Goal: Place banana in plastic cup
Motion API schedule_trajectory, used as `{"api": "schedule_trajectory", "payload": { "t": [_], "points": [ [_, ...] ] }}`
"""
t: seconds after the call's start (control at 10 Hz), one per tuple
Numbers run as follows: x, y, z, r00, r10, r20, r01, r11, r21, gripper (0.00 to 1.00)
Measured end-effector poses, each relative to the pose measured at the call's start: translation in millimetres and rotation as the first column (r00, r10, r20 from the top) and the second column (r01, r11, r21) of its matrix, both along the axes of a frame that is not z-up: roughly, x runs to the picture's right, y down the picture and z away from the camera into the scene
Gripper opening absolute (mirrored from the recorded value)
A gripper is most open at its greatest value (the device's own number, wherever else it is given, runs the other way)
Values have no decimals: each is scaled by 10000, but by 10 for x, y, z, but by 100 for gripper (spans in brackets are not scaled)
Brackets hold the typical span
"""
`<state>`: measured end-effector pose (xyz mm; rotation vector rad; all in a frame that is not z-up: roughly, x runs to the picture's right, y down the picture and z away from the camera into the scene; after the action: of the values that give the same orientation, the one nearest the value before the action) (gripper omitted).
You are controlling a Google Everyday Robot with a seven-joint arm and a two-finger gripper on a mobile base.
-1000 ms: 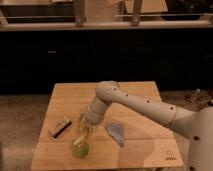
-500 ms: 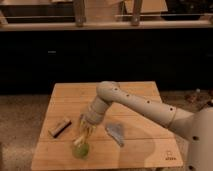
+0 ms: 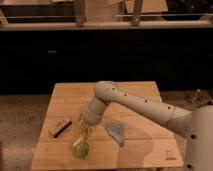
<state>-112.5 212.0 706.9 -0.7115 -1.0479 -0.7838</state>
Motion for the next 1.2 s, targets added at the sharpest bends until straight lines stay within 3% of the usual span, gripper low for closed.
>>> {"api": "schedule_trajectory", "payload": {
  "t": [1.0,1.2],
  "points": [
    [-139,361,-263,9922,-1092,607,1097,9939,-59,1],
    [-142,380,-259,9918,-1141,579,1150,9933,-135,14]
  ]
}}
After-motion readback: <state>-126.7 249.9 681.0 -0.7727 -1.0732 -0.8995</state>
